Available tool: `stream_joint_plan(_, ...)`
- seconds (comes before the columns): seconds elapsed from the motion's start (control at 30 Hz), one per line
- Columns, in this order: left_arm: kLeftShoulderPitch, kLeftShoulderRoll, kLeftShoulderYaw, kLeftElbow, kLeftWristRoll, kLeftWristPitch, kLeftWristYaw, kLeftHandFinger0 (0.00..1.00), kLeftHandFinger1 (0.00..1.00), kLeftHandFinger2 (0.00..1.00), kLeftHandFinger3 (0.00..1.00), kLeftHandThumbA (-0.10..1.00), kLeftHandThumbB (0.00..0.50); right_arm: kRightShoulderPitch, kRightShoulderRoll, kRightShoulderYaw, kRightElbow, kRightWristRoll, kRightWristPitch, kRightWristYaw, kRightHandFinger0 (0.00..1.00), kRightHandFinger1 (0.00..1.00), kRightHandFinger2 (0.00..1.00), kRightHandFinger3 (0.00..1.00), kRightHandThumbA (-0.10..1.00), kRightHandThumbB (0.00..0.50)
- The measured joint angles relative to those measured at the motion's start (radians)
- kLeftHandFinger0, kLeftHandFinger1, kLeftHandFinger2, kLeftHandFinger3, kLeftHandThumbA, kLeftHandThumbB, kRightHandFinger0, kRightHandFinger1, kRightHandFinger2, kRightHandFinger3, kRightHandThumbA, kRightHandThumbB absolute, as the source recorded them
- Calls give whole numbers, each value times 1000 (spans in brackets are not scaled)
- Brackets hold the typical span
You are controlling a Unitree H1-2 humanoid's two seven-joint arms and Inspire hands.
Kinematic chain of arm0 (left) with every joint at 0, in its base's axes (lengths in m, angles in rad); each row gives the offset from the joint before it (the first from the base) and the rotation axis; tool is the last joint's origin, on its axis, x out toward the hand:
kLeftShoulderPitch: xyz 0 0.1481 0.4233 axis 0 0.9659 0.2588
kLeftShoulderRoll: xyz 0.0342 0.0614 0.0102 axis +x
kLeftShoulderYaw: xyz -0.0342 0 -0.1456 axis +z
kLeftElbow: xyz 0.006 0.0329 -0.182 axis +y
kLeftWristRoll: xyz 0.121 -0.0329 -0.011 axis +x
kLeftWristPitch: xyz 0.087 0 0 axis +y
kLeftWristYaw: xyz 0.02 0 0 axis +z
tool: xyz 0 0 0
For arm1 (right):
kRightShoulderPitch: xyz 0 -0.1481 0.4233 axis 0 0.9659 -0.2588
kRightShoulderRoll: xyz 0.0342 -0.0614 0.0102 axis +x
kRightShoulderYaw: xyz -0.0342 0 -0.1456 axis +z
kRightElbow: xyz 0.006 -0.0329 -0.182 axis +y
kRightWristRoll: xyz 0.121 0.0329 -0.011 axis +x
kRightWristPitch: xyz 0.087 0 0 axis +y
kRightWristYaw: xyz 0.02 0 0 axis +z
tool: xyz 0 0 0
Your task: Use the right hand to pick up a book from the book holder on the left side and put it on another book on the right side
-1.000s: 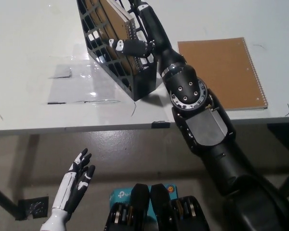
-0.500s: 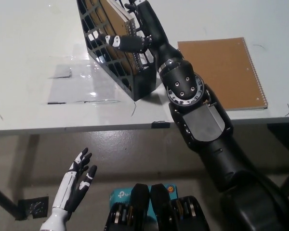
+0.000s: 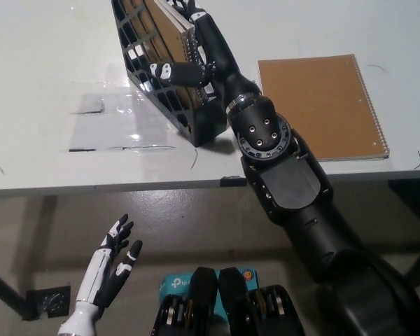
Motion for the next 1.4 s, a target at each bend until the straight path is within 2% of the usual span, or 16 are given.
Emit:
stream_joint_plan(0.1, 0, 0, 0, -2, 1, 1, 0, 1000, 1000, 1000, 1000, 892, 203, 0, 0, -3, 13, 1, -3, 0, 780, 923, 1000, 1000, 911, 286)
stream_joint_plan(0.27, 0, 0, 0, -2, 2, 0, 0, 1000, 1000, 1000, 1000, 893, 195, 0, 0, -7, 31, 2, -10, 0, 781, 919, 1000, 1000, 913, 302)
stream_joint_plan(0.53, -3, 0, 0, -1, 3, 0, 0, 1000, 1000, 1000, 1000, 916, 210, -1, 0, -12, 61, 3, -20, 0, 779, 914, 1000, 1000, 923, 281)
stream_joint_plan(0.57, -4, 0, 0, -1, 3, 0, 0, 1000, 1000, 1000, 1000, 918, 211, -1, 0, -13, 63, 3, -21, 0, 774, 899, 1000, 1000, 927, 283)
stream_joint_plan(0.6, -6, 0, 0, -1, 3, 0, 0, 1000, 1000, 1000, 1000, 917, 211, -1, 0, -14, 64, 3, -21, 0, 676, 740, 878, 984, 921, 263)
stream_joint_plan(0.63, -7, 0, 0, -1, 4, 0, 0, 1000, 1000, 1000, 1000, 919, 211, -1, 0, -14, 65, 2, -21, 0, 356, 398, 519, 658, 846, 237)
stream_joint_plan(0.67, -7, 0, 0, -1, 4, 0, 0, 1000, 1000, 1000, 1000, 919, 211, -1, 0, -14, 65, 1, -21, -2, 79, 136, 262, 352, 707, 222)
stream_joint_plan(0.7, -8, 0, 0, -1, 4, 0, 0, 1000, 1000, 1000, 1000, 919, 209, -2, 0, -14, 65, 0, -21, -4, 3, 11, 54, 105, 456, 195)
stream_joint_plan(0.73, -8, 0, 0, -1, 4, 0, 0, 1000, 1000, 1000, 1000, 917, 206, -4, 0, -15, 68, -1, -21, -9, 0, 0, 5, 13, 180, 176)
stream_joint_plan(0.77, -8, 0, -1, -1, 4, 0, 0, 1000, 1000, 1000, 1000, 916, 206, -7, 0, -17, 72, -2, -21, -15, 0, 0, 16, 7, 104, 171)
stream_joint_plan(0.8, -9, 0, 0, -1, 4, 0, 0, 1000, 1000, 1000, 1000, 917, 207, -10, 0, -17, 73, -5, -16, -26, 0, 8, 169, 100, -32, 157)
stream_joint_plan(0.83, -10, 0, -1, -1, 4, 0, 0, 1000, 1000, 1000, 1000, 919, 207, -14, -1, -17, 72, -8, -9, -35, 0, 70, 339, 262, -90, 152)
stream_joint_plan(0.9, -15, 0, -1, 0, 4, 0, 0, 1000, 1000, 1000, 1000, 915, 201, -22, -1, -18, 71, -11, 7, -55, 0, 122, 444, 391, -44, 145)
stream_joint_plan(1.1, -26, 0, -2, 2, 4, -2, 0, 1000, 1000, 1000, 1000, 909, 199, -27, 3, -23, 72, -12, 23, -91, 0, 118, 428, 396, 148, 167)
stream_joint_plan(1.33, -30, 0, -2, 5, 4, -2, 0, 1000, 1000, 1000, 1000, 913, 187, -30, 4, -34, 86, -1, 16, -106, 0, 61, 376, 377, 164, 168)
stream_joint_plan(1.4, -34, 0, -2, 5, 4, -2, 0, 1000, 1000, 1000, 1000, 909, 176, -32, 4, -37, 93, 1, 13, -108, 0, 54, 386, 387, 63, 160)
